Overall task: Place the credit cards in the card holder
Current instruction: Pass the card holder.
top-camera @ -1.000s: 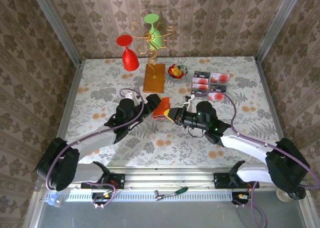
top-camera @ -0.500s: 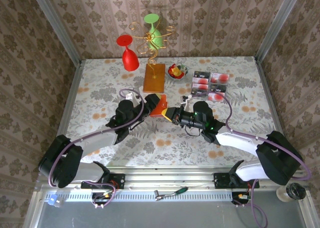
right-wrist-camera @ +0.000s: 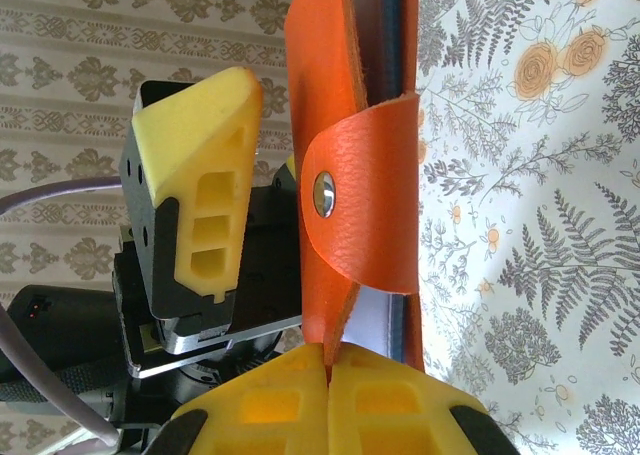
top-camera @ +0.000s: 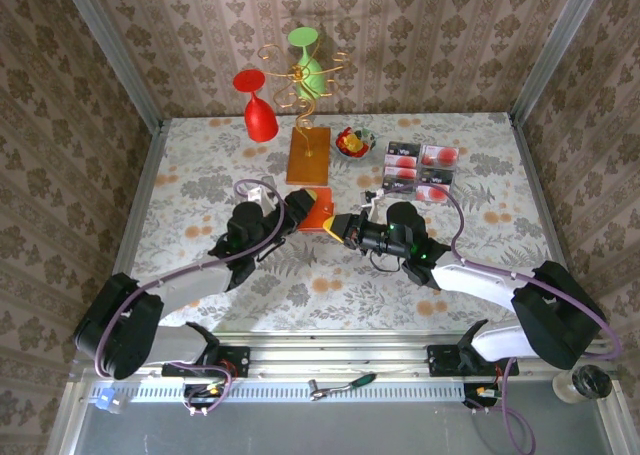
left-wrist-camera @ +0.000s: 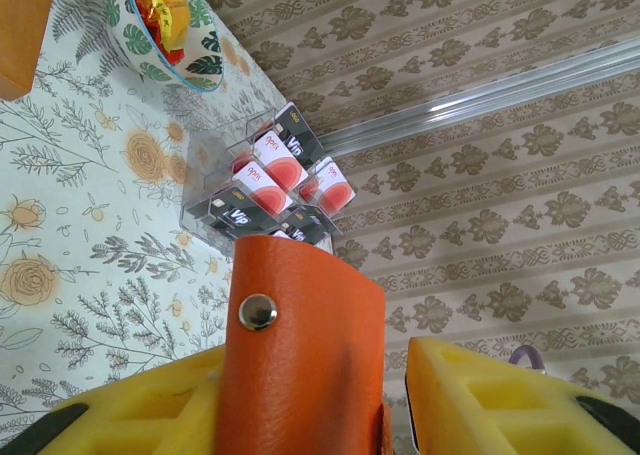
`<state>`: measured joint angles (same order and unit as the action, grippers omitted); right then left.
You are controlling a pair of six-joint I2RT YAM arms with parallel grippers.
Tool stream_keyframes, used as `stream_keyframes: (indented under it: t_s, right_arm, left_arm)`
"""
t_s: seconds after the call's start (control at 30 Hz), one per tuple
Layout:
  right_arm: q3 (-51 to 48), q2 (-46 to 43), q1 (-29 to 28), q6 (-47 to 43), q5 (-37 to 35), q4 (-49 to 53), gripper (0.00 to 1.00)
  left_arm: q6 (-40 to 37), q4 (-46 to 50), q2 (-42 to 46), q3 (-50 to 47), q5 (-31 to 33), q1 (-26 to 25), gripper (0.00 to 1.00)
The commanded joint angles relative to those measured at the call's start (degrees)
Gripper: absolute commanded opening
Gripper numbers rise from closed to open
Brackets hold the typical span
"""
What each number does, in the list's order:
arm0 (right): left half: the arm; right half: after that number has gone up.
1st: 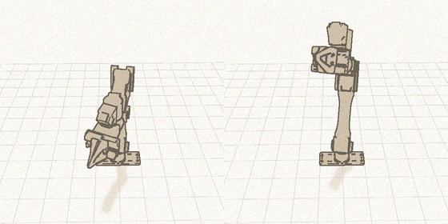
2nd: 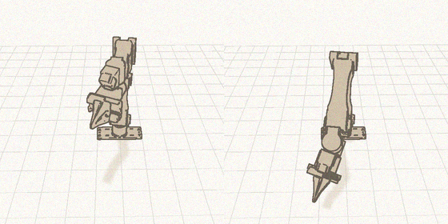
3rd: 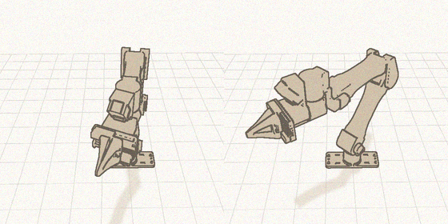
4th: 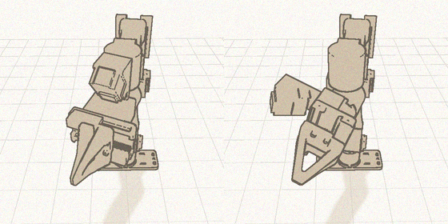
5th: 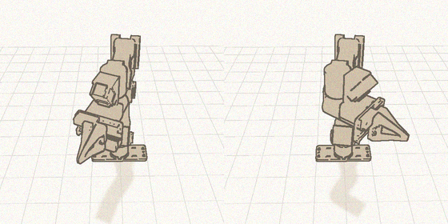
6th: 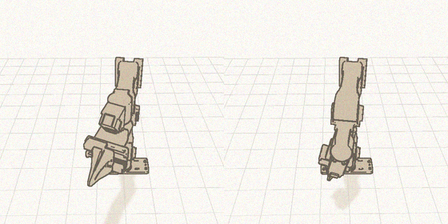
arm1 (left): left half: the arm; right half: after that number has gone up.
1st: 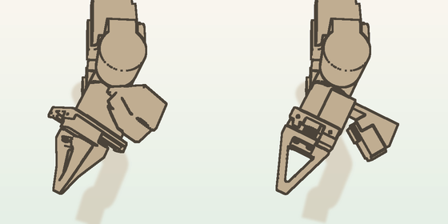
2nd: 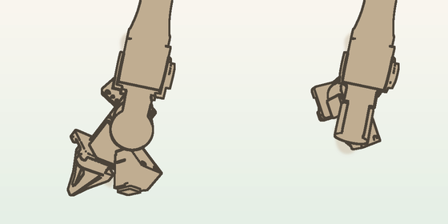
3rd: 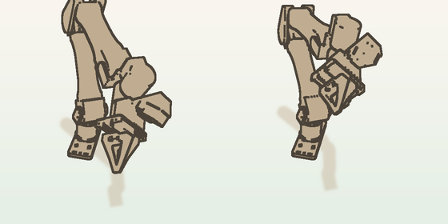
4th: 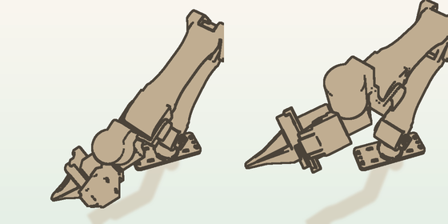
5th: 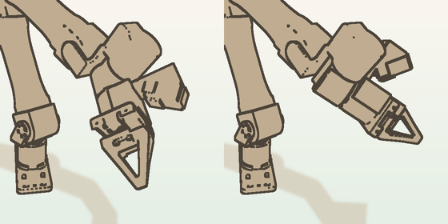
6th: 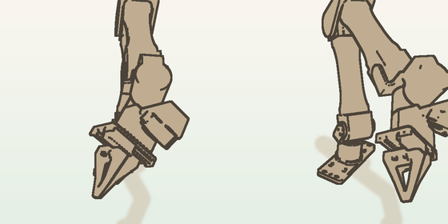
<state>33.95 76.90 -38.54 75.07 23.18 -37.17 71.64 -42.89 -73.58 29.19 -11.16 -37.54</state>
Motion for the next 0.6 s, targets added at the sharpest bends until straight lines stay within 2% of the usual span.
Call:
stream_keyframes:
  t_s: [0.0,0.2,0.43,0.5,0.57]
  right_arm:
    - [-1.1,-0.6,-0.1,0.0,-0.4,-1.4,0.0]
    - [-1.0,-0.9,-0.1,0.0,-0.5,-1.1,0.0]
    - [-0.7,-1.0,-0.1,-0.1,0.2,-0.8,0.0]
    - [-0.5,-1.4,0.2,-0.7,0.7,0.5,0.16]
    - [-0.4,-3.2,1.5,-2.5,1.6,3.9,0.27]
  left_arm:
    - [-0.4,-1.2,2.3,-0.8,0.1,0.5,0.45]
    - [-0.7,-0.4,3.1,-1.0,0.4,0.5,0.37]
    - [-1.0,-0.8,2.4,-1.0,-0.4,0.6,0.17]
    - [-1.1,-1.1,2.3,-1.3,-0.5,0.6,0.12]
    - [-1.4,-1.1,2.5,-1.7,-0.5,0.8,0.07]
